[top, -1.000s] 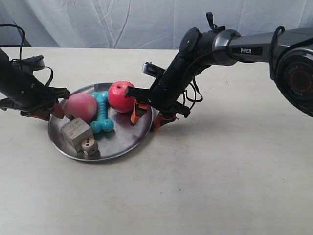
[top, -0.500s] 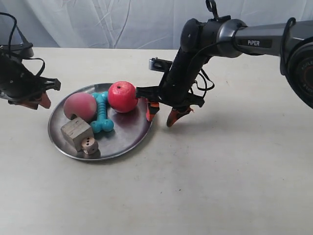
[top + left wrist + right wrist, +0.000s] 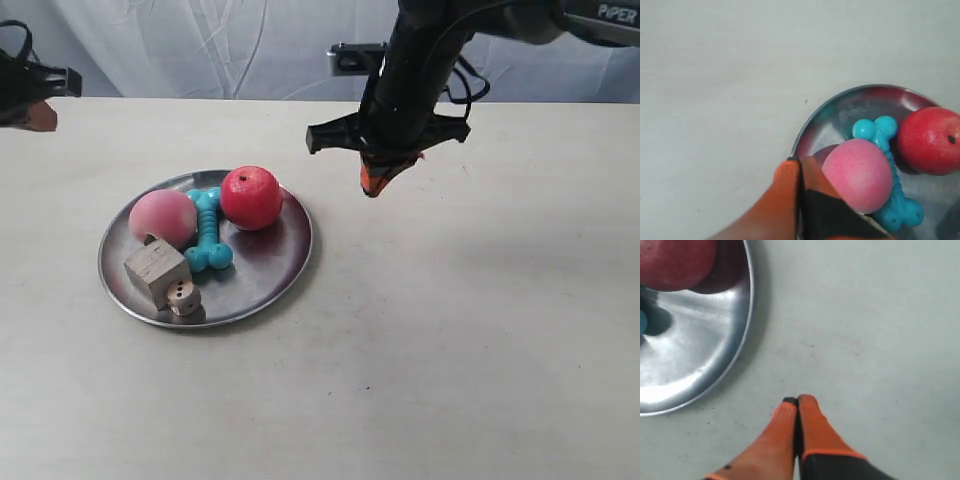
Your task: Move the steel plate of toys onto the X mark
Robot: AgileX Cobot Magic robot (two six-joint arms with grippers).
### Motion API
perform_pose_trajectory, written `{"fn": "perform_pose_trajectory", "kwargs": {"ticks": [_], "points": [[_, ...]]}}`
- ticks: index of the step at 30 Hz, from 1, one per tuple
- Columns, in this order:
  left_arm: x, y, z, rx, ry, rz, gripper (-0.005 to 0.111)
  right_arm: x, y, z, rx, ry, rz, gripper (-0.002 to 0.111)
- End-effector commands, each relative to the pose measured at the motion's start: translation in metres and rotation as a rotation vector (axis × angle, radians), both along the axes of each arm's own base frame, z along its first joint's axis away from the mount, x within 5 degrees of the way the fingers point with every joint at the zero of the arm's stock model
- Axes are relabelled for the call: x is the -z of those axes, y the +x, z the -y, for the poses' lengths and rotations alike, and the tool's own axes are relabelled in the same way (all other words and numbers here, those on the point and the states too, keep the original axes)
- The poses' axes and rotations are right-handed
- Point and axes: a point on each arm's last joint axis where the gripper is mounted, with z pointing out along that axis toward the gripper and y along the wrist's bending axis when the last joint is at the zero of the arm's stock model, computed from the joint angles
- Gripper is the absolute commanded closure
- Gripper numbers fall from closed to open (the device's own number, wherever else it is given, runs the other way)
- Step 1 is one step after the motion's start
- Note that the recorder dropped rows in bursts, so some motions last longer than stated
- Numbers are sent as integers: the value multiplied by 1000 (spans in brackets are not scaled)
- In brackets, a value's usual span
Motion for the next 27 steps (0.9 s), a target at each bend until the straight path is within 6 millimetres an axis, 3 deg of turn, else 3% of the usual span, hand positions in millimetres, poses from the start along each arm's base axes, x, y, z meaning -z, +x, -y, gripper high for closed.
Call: {"fn": "perform_pose_trajectory", "kwargs": {"ticks": [1,6,11,20,27], "points": [[-28,-33,1,-18,-2,135,107,-41,-13,11,-9,-22,123,108],[-44,-79,-1,-44,-6,270,107,-77,-48,27,16,20,312,108],[-56,-122,-4,-71,-8,426,107,-88,-99,50,15,39,517,108],[-51,-187,-10,-102,53,695,107,-71,-198,88,-31,92,908,108],[-37,-224,-12,-139,28,833,107,-71,-244,103,-19,192,1153,108]]}}
